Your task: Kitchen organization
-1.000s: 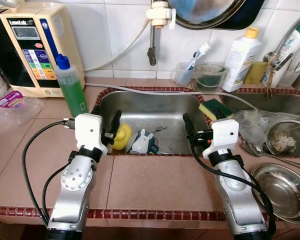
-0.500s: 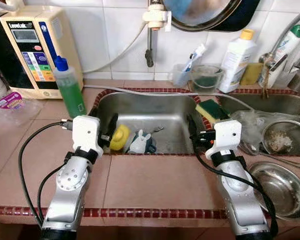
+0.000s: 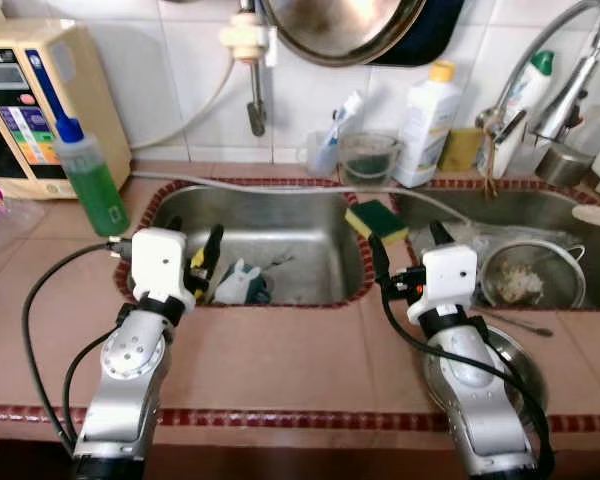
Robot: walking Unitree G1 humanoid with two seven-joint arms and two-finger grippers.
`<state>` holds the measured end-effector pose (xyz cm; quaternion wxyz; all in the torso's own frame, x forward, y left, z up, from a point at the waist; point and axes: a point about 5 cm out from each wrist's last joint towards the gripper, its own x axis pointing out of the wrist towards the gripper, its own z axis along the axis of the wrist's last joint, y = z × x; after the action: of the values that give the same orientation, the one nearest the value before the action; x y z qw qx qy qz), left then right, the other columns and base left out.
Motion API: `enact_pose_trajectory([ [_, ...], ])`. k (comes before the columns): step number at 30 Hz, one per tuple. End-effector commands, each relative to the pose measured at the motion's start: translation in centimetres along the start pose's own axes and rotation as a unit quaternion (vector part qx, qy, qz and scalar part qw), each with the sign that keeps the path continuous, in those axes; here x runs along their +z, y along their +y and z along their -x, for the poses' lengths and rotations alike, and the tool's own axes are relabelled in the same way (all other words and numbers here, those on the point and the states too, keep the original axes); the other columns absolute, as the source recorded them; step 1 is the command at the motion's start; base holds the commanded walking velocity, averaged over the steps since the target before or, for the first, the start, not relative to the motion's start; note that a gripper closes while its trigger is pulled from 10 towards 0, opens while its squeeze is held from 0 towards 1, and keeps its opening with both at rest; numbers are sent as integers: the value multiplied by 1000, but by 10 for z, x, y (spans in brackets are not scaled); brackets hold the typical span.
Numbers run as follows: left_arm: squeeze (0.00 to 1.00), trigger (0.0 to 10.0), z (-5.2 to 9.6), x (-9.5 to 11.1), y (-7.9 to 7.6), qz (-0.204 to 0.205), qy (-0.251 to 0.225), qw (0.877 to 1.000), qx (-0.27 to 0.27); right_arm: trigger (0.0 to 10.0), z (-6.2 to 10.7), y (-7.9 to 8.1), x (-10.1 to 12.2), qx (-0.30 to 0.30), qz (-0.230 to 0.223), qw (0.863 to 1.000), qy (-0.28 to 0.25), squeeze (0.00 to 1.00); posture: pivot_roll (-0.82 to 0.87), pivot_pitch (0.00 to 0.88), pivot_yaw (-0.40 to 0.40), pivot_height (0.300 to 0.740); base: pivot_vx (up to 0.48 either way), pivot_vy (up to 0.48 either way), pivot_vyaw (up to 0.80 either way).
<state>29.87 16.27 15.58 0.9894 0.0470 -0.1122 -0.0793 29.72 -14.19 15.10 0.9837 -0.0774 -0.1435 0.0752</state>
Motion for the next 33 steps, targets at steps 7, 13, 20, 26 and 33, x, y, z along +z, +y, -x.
enact_pose_trajectory([
  [7,0,10000,1,6,-5,27,-13,999,-14,10000,2,-2,0,-5,-1,1000,-4,0,-87,18,39,740,0,0,0],
  [13,0,10000,4,6,-7,30,-14,999,-17,10000,2,-3,0,-2,0,1000,-4,0,-83,21,33,740,0,0,0],
  [20,0,10000,9,5,-7,21,-11,1000,-14,10000,0,-3,1,4,4,1000,-4,0,-84,25,23,740,0,0,0],
  [26,0,10000,10,5,-12,28,-12,999,-29,10000,2,-6,1,4,11,1000,-3,0,-94,25,22,740,0,-61,0],
  [33,0,10000,9,3,-12,33,-7,999,-29,10000,3,-9,0,3,15,1000,0,0,-102,23,25,740,0,-421,0],
])
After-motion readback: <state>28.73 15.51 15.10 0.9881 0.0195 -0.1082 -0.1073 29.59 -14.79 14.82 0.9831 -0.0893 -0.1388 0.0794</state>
